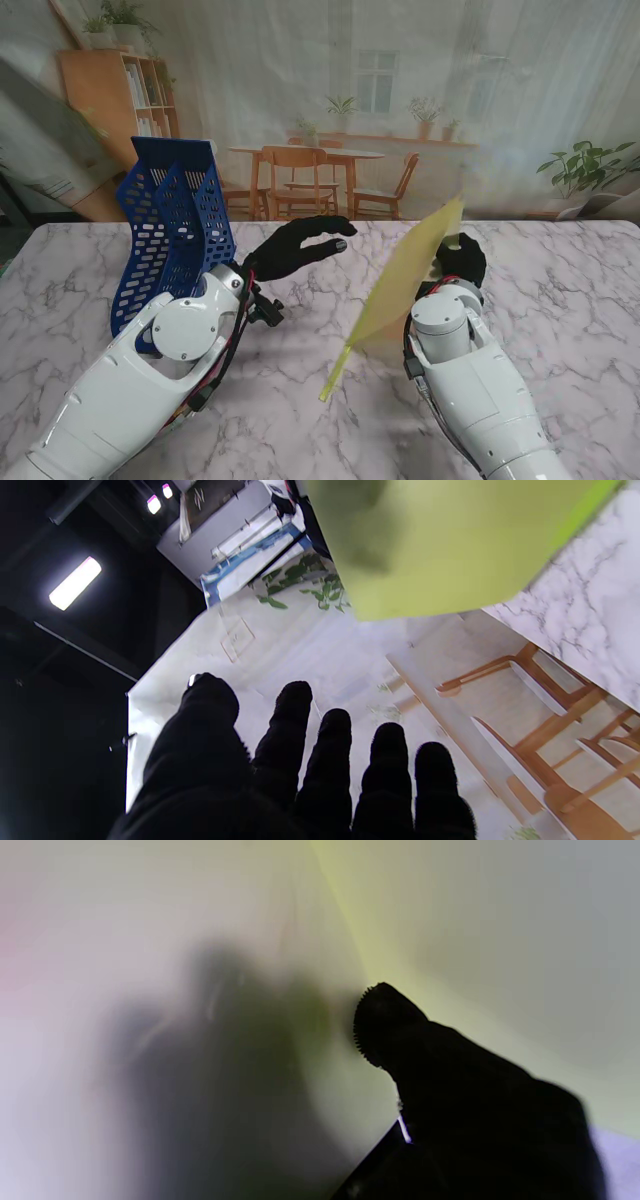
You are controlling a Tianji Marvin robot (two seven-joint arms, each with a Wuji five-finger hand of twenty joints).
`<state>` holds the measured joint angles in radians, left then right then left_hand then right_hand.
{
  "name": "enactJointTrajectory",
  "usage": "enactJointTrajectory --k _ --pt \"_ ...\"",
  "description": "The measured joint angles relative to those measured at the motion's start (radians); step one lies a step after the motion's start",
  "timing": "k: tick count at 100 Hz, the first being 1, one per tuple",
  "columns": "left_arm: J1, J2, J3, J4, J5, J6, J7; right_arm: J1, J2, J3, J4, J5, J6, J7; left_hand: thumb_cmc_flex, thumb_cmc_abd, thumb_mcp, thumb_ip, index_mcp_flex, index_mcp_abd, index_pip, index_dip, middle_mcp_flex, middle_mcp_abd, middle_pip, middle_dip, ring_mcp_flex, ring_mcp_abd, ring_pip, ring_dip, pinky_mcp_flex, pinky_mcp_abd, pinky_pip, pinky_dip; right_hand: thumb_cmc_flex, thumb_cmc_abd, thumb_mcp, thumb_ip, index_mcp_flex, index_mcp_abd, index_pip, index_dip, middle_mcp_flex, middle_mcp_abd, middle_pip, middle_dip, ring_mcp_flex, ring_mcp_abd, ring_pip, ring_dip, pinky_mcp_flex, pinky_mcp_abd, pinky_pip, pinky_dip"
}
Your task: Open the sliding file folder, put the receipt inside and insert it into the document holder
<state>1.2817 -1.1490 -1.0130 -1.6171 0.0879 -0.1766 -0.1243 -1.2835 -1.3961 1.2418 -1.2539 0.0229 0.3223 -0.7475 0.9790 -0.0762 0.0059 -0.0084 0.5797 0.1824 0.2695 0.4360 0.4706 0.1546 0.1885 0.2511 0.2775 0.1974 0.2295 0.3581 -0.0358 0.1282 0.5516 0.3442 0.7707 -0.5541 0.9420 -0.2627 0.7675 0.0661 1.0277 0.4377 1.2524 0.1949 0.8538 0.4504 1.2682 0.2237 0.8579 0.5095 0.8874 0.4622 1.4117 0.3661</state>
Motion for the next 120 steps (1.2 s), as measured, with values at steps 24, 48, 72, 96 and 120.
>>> enactJointTrajectory --k 24,48,72,96,120 --pt "-0.114 0.028 0.106 0.041 0.056 -0.092 -0.086 -0.005 -0.016 -0.038 0.014 0.032 0.028 -0.006 -0.139 0.001 -0.003 0.0 -0.004 -0.044 -0.024 0.0 -0.06 -0.064 -0.028 -0.015 -0.029 -0.061 -0.054 -0.025 -0.003 -0.069 -0.201 -0.01 0.0 0.0 0.005 0.0 0.0 0.009 0.002 -0.001 0.0 0.004 0.0 -0.002 0.0 0.005 0.0 -0.003 0.0 0.01 0.0 -0.01" --pt "-0.217 0.028 0.22 0.098 0.056 -0.077 -0.115 -0.028 -0.02 -0.06 -0.01 0.039 0.052 0.009 -0.232 0.001 -0.015 0.001 -0.026 -0.054 -0.047 0.0 -0.097 -0.099 -0.041 -0.027 -0.066 -0.092 -0.075 -0.039 -0.003 -0.089 -0.254 -0.011 0.0 0.0 0.006 0.0 0.0 0.01 0.002 -0.005 0.0 0.004 0.0 -0.005 0.0 0.007 0.0 -0.004 0.0 0.011 0.0 -0.011" --pt "-0.312 0.009 0.327 0.187 0.079 -0.054 -0.128 -0.046 -0.02 -0.068 -0.03 0.042 0.057 0.023 -0.245 0.014 -0.015 0.001 -0.031 -0.059 -0.05 0.002 -0.122 -0.111 -0.044 -0.028 -0.071 -0.104 -0.09 -0.041 -0.003 -0.09 -0.279 -0.011 0.0 0.0 0.013 0.0 0.0 0.011 0.002 -0.005 0.0 0.006 0.0 -0.012 0.0 0.008 0.0 -0.013 0.0 0.011 0.001 -0.014" --pt "-0.393 -0.004 0.424 0.268 0.086 -0.051 -0.172 -0.059 -0.019 -0.069 -0.047 0.048 0.058 0.031 -0.198 -0.02 -0.013 0.001 -0.199 -0.12 -0.15 -0.037 -0.256 -0.137 -0.085 -0.054 -0.142 -0.122 -0.131 -0.061 -0.005 -0.115 -0.377 0.015 0.0 0.0 0.014 0.0 0.0 0.011 0.002 -0.006 0.0 0.006 0.0 -0.012 0.0 0.009 0.0 -0.013 0.0 0.011 0.002 -0.023" --pt "-0.439 -0.005 0.46 0.293 0.115 -0.07 -0.207 -0.069 -0.013 -0.071 -0.065 0.045 0.067 0.058 -0.019 -0.072 0.243 0.124 -0.247 -0.198 -0.177 -0.075 -0.318 -0.134 -0.178 -0.114 -0.193 -0.132 -0.148 -0.085 -0.003 -0.126 -0.435 0.026 0.0 0.0 0.014 0.0 0.0 0.011 0.002 -0.006 0.0 0.006 0.0 -0.012 0.0 0.009 0.0 -0.014 -0.001 0.011 0.002 -0.024"
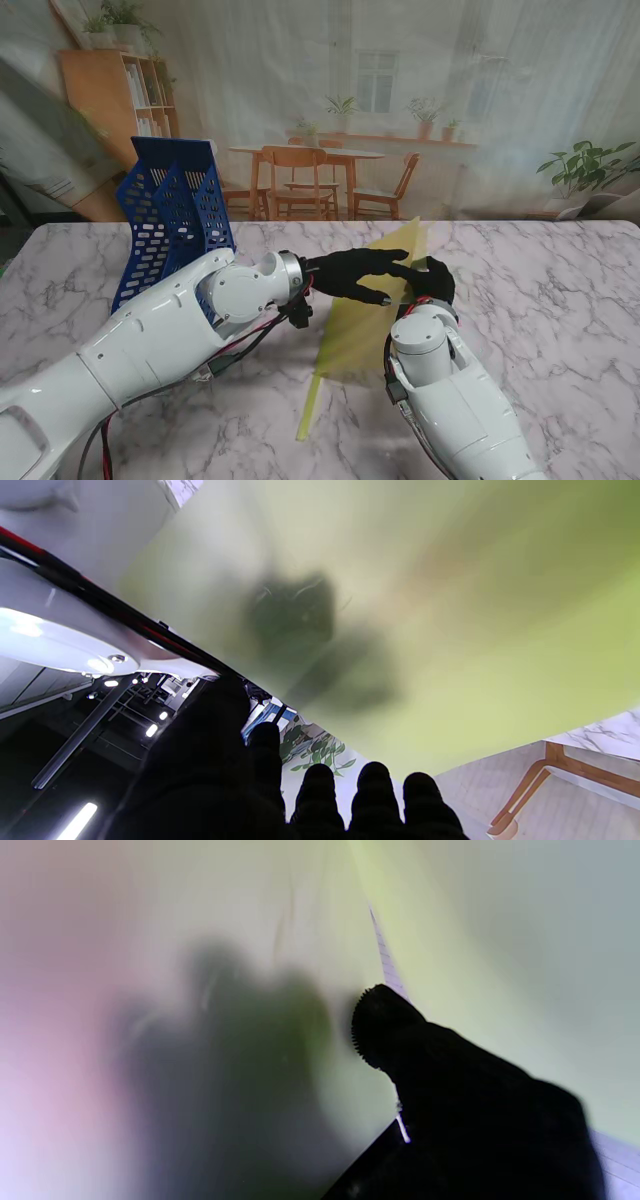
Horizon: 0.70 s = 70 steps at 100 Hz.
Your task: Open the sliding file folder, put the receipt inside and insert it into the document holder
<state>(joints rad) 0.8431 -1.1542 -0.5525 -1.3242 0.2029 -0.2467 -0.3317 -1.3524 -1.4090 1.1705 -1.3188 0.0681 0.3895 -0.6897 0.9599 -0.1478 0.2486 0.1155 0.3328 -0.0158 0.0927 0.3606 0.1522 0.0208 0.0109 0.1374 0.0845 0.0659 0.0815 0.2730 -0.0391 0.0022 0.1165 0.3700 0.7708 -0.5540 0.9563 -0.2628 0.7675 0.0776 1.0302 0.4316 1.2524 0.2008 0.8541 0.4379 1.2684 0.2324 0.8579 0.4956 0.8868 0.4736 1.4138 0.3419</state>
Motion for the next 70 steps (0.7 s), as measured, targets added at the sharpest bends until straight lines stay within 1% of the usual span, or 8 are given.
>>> enactJointTrajectory --k 4,14,32,37,42,47,56,70 --pt "-0.007 0.0 0.008 0.001 -0.001 0.002 -0.004 0.0 0.001 -0.002 0.0 0.0 0.0 0.002 -0.028 -0.012 0.143 0.041 0.006 -0.012 0.011 0.001 0.0 0.001 -0.01 -0.02 0.0 0.0 -0.007 -0.001 0.0 0.0 -0.001 0.0 0.0 0.0 0.0 0.0 0.0 0.0 0.0 0.0 0.0 0.0 0.0 0.0 0.0 0.0 0.0 0.0 -0.001 0.0 0.0 0.0" --pt "-0.028 0.0 0.034 0.007 0.004 0.008 -0.009 0.0 0.001 -0.006 0.0 0.001 0.003 0.004 -0.036 -0.023 0.331 0.085 0.037 -0.027 0.041 0.017 0.0 0.008 -0.012 -0.044 -0.001 -0.001 -0.02 -0.001 0.001 -0.003 -0.001 0.0 0.0 0.0 0.0 0.0 0.0 0.0 0.0 0.0 0.0 0.0 0.0 0.0 0.0 0.0 0.0 -0.002 -0.002 0.0 0.0 -0.001" --pt "-0.049 -0.005 0.058 0.017 0.045 0.021 -0.011 0.001 0.001 -0.011 0.0 0.002 0.008 0.01 -0.036 -0.043 0.352 0.095 0.124 -0.04 0.146 0.091 -0.001 0.01 -0.012 -0.055 -0.011 -0.002 -0.038 -0.001 0.008 -0.013 -0.002 0.0 0.0 0.0 0.001 0.0 0.0 0.002 0.0 0.0 0.0 0.0 0.0 0.0 0.0 0.0 0.0 -0.003 -0.004 0.0 0.0 -0.001" --pt "-0.053 -0.006 0.064 0.021 0.059 0.02 -0.007 0.001 0.001 -0.011 0.0 0.002 0.008 0.012 -0.025 -0.043 0.29 0.057 0.147 -0.036 0.203 0.139 -0.001 0.011 -0.012 -0.045 -0.011 -0.002 -0.039 -0.001 0.008 -0.014 -0.002 0.002 0.0 0.0 0.001 0.0 0.0 0.012 0.008 0.0 0.0 0.0 0.0 0.0 0.0 0.0 0.0 -0.003 -0.006 0.0 0.0 -0.001" --pt "-0.054 -0.006 0.066 0.022 0.081 0.017 -0.004 0.0 0.001 -0.011 0.0 0.003 0.008 0.013 0.009 -0.074 0.174 -0.034 0.147 -0.03 0.27 0.239 -0.001 0.013 -0.012 -0.018 -0.011 -0.002 -0.039 0.0 0.008 -0.015 -0.002 0.025 0.0 0.0 0.001 0.0 0.0 0.013 0.008 0.0 0.0 0.0 0.0 0.0 0.0 0.0 0.0 -0.003 -0.006 0.0 0.0 -0.001" --pt "-0.053 -0.006 0.065 0.022 0.105 0.012 0.002 0.0 0.001 -0.01 -0.002 0.003 0.007 0.013 0.057 -0.115 0.081 -0.077 0.172 -0.026 0.323 0.3 -0.001 0.013 -0.012 0.028 -0.011 -0.002 -0.039 0.013 0.008 -0.02 -0.002 0.04 0.0 0.0 0.001 0.0 0.0 0.014 0.009 0.0 0.0 0.0 0.0 0.0 0.0 0.0 0.0 -0.003 -0.006 0.0 0.0 -0.001" --pt "-0.044 0.0 0.051 0.015 0.143 -0.006 0.003 -0.002 0.001 -0.007 -0.005 0.005 0.005 0.013 0.098 -0.133 0.033 -0.092 0.186 -0.024 0.39 0.33 -0.001 0.021 -0.009 0.062 -0.011 -0.002 -0.037 0.016 0.008 -0.025 -0.002 0.051 0.0 0.0 0.001 0.0 0.0 0.015 0.009 0.0 0.0 0.0 0.0 0.0 0.0 0.0 0.0 -0.007 -0.006 0.0 0.0 -0.004" --pt "-0.028 0.029 0.02 -0.019 0.178 -0.037 -0.034 -0.006 0.002 -0.001 -0.011 0.007 0.001 0.013 0.051 -0.143 0.263 -0.092 0.197 -0.021 0.418 0.306 0.0 0.02 0.029 0.077 -0.011 -0.007 -0.035 0.016 0.009 -0.038 -0.002 0.052 0.0 0.0 0.001 0.0 0.0 0.015 0.009 0.0 0.0 0.0 0.0 0.0 0.0 0.0 0.0 -0.008 -0.006 0.0 0.0 -0.01"
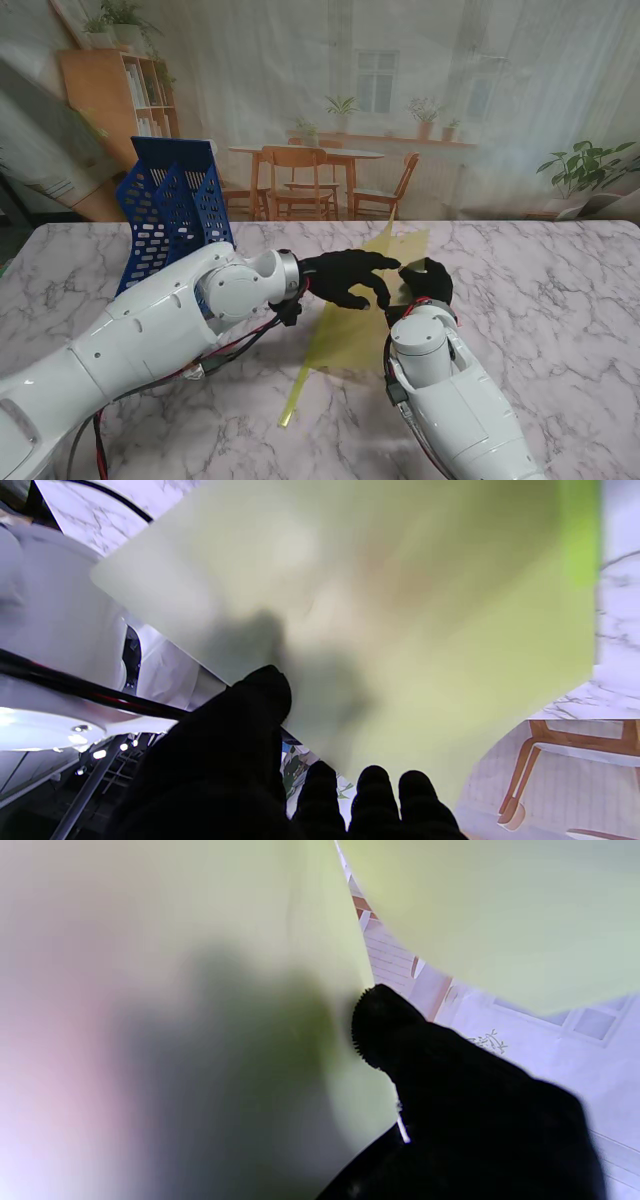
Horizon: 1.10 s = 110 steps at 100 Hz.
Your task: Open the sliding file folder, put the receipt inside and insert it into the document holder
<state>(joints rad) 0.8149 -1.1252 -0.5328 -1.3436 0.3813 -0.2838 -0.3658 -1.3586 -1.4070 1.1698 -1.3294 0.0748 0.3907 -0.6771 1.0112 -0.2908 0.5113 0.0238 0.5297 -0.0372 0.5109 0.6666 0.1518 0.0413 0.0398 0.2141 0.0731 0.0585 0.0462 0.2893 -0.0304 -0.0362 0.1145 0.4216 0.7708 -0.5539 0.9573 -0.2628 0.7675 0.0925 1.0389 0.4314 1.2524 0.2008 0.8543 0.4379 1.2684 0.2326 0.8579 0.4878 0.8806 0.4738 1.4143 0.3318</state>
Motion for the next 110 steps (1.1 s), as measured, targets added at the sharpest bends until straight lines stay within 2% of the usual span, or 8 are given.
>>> enactJointTrajectory --k 9,19,32,40,56,68,90,110 --pt "0.008 0.015 -0.018 -0.009 0.032 -0.024 -0.007 -0.001 0.001 0.0 0.0 0.005 0.0 -0.001 -0.006 0.0 0.007 0.0 0.0 0.001 0.0 -0.018 0.0 -0.001 0.017 -0.003 0.0 -0.012 0.0 -0.006 0.002 -0.002 -0.013 -0.036 0.0 0.0 0.0 0.0 0.0 0.0 0.0 0.0 0.0 0.0 0.0 0.0 0.0 0.0 0.0 0.0 0.0 0.0 0.0 -0.001" --pt "0.01 0.022 -0.023 -0.003 0.053 -0.047 0.008 -0.002 0.001 0.0 -0.003 0.015 0.002 0.001 0.058 -0.034 -0.186 -0.006 0.023 -0.001 0.034 -0.034 0.003 -0.011 0.063 -0.016 0.001 -0.037 0.002 -0.03 0.014 -0.028 -0.036 -0.103 0.0 0.0 0.0 0.0 0.0 0.0 0.0 0.0 0.0 0.0 0.0 0.0 0.0 0.0 0.0 0.0 0.0 0.0 0.0 -0.001" --pt "0.027 0.021 -0.045 0.012 0.053 -0.073 0.036 -0.003 0.002 0.0 -0.011 0.017 0.013 0.014 0.024 -0.081 -0.354 -0.006 0.087 -0.004 0.104 -0.079 0.028 -0.014 0.114 -0.029 0.002 -0.048 0.004 -0.078 0.027 -0.056 -0.095 -0.334 0.0 0.0 0.0 0.0 0.0 0.0 0.0 0.0 0.0 0.0 0.0 0.0 0.0 0.0 0.0 0.0 -0.004 0.0 0.001 -0.001" --pt "0.044 0.021 -0.066 0.022 0.084 -0.112 0.074 -0.005 0.004 0.0 -0.016 0.014 0.021 0.024 -0.033 -0.115 -0.374 -0.006 0.124 -0.004 0.145 -0.086 0.039 -0.017 0.126 -0.029 0.002 -0.048 0.004 -0.091 0.029 -0.064 -0.096 -0.388 0.0 0.0 0.0 0.0 0.0 0.0 0.0 0.0 0.0 0.0 0.001 0.0 0.0 0.0 0.0 0.0 -0.004 0.0 0.001 -0.001" --pt "0.051 0.024 -0.071 0.027 0.142 -0.147 0.101 -0.008 0.006 0.0 -0.022 0.011 0.031 0.033 -0.031 -0.141 -0.375 -0.006 0.124 -0.004 0.225 -0.129 0.039 -0.073 0.097 -0.058 0.001 -0.048 -0.019 -0.128 0.026 -0.039 -0.096 -0.402 0.0 0.0 0.0 0.0 0.0 0.0 0.0 0.0 0.0 0.0 0.001 0.0 0.0 0.0 0.0 0.0 -0.004 0.0 0.001 -0.001" --pt "0.043 0.028 -0.064 0.029 0.145 -0.167 0.1 -0.008 0.006 -0.002 -0.023 0.013 0.036 0.033 -0.034 -0.15 -0.351 -0.006 0.12 -0.004 0.26 -0.132 0.039 -0.075 0.083 -0.068 0.001 -0.048 -0.028 -0.14 0.026 -0.049 -0.096 -0.402 0.0 0.0 0.0 0.0 0.0 0.0 0.0 0.0 0.0 0.0 0.001 0.0 0.0 0.0 0.0 0.0 -0.004 0.0 0.001 -0.001" --pt "0.016 0.034 -0.033 0.046 0.151 -0.209 0.094 -0.005 0.006 -0.007 -0.021 0.015 0.046 0.038 -0.045 -0.175 -0.264 -0.006 -0.03 0.021 0.417 -0.08 0.072 -0.027 0.141 -0.036 -0.011 -0.049 0.016 -0.101 0.031 -0.072 -0.096 -0.396 0.0 0.0 0.0 0.0 0.0 0.0 0.001 0.0 0.0 0.0 0.001 0.0 0.0 0.0 0.0 0.0 -0.005 0.0 0.001 -0.001" --pt "0.014 0.032 -0.035 0.065 0.262 -0.255 0.18 -0.004 0.005 -0.01 -0.02 0.018 0.052 0.038 -0.034 -0.207 -0.258 -0.006 0.036 0.052 0.568 -0.087 0.261 -0.006 0.17 -0.017 0.073 -0.037 0.182 -0.069 0.051 -0.074 -0.096 -0.371 0.0 0.0 0.0 0.0 0.0 0.0 0.001 0.0 0.0 0.0 0.001 0.0 0.0 0.0 0.0 0.0 -0.005 0.0 0.002 -0.001"
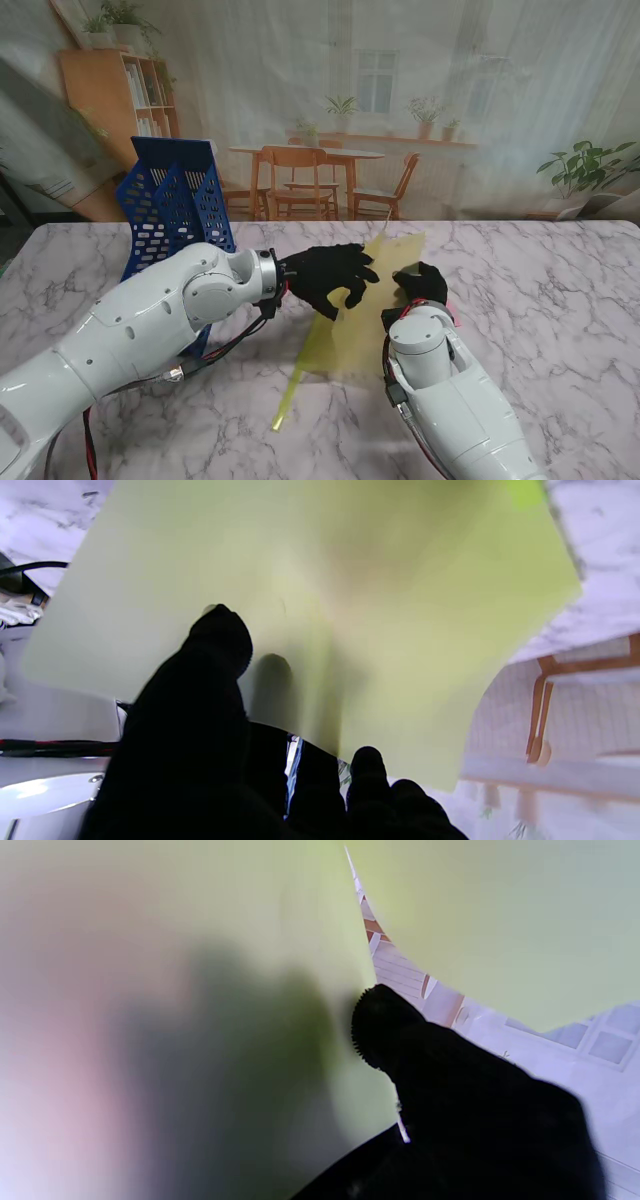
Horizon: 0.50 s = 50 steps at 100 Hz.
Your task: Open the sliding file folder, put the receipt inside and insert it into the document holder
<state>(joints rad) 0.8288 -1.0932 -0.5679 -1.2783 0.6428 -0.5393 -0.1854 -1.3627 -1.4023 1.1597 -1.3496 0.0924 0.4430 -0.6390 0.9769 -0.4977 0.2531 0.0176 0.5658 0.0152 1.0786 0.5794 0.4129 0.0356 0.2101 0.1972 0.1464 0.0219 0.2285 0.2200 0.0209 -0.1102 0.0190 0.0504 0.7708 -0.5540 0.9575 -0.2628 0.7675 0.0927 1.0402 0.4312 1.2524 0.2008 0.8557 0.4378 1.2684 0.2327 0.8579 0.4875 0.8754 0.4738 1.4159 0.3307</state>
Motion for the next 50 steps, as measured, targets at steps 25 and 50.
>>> enactJointTrajectory --k 25,50 --pt "0.021 0.006 -0.046 -0.022 0.091 -0.039 0.017 0.001 0.0 -0.002 -0.001 0.0 0.01 0.004 -0.02 0.0 -0.005 0.0 0.035 -0.016 0.016 -0.074 -0.092 -0.14 0.002 0.014 -0.021 0.0 -0.074 -0.054 -0.017 0.047 0.0 -0.031 0.0 0.0 0.0 0.0 0.0 0.0 0.0 0.0 0.0 0.0 0.0 0.0 0.0 0.0 0.0 0.0 0.0 0.0 0.0 0.0" --pt "0.039 0.027 -0.085 -0.066 0.163 -0.075 0.018 0.004 -0.001 -0.003 -0.001 -0.001 0.019 0.006 -0.024 0.001 -0.022 0.0 0.075 -0.047 0.001 -0.092 -0.163 -0.145 -0.035 -0.013 -0.063 -0.024 -0.199 -0.06 -0.04 0.132 0.0 -0.031 0.0 0.0 0.0 0.0 0.0 0.0 0.0 0.0 0.0 0.0 0.006 0.0 0.0 0.0 0.0 0.0 -0.001 0.0 0.0 0.0"
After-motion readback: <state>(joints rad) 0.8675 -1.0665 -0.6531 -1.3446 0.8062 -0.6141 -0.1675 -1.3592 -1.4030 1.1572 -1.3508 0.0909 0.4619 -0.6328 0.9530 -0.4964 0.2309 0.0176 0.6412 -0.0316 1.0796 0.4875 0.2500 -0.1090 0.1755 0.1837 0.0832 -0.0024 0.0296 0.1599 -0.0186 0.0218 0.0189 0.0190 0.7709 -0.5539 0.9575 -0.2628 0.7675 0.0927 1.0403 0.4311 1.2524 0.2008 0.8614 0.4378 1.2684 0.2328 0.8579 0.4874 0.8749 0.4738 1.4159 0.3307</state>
